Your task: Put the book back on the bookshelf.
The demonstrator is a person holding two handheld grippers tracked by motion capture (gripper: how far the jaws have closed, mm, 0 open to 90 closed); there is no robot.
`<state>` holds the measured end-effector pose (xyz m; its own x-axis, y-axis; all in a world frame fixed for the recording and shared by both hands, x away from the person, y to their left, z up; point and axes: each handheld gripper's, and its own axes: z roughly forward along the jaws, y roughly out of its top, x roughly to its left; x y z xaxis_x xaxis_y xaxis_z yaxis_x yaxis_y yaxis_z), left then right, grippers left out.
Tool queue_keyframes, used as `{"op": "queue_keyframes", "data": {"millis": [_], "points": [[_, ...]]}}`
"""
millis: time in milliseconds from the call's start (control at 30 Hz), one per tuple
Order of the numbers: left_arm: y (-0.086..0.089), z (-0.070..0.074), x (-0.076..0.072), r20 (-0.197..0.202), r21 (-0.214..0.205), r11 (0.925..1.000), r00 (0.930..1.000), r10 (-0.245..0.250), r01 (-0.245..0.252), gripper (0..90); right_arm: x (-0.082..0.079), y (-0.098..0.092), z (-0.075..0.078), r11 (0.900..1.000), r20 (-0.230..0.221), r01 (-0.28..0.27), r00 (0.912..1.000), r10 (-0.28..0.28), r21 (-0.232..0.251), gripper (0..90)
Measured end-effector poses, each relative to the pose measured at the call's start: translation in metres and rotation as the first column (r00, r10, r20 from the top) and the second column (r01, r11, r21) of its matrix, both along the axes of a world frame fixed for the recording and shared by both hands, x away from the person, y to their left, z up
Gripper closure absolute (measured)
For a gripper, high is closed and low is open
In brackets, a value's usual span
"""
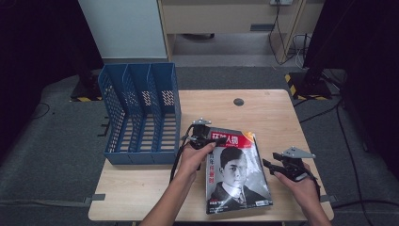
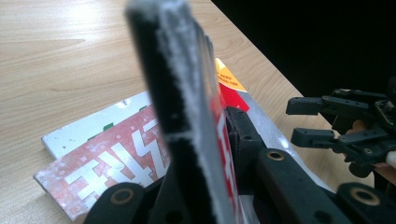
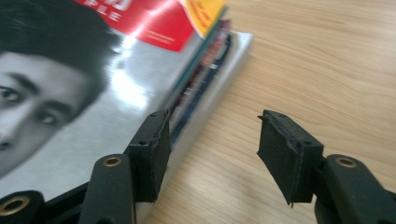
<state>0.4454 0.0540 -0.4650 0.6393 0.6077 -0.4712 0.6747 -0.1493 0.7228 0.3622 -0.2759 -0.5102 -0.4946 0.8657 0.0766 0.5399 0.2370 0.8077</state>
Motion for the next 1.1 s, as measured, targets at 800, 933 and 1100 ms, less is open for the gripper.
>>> {"op": "queue_keyframes", "data": {"millis": [800,933,1100], "points": [[0.001,0.045,-0.010,0.112,-0.015,0.9995,0.9934,-0.026,0.027,86.1,0.006,-0.015,-0.011,0.9898,-0.076,0.132,0.9878,-0.136,-0.053,30.1],[0.002,0.058,-0.011,0.152,-0.002,0.9994,0.9877,-0.035,0.035,86.2,0.006,-0.015,-0.011,0.9891,-0.081,0.134,0.9870,-0.139,-0.061,29.7],[0.005,0.068,-0.011,0.175,-0.005,0.9993,0.9840,-0.035,0.037,86.2,0.007,-0.016,-0.012,0.9873,-0.083,0.147,0.9850,-0.151,-0.061,29.6]]}}
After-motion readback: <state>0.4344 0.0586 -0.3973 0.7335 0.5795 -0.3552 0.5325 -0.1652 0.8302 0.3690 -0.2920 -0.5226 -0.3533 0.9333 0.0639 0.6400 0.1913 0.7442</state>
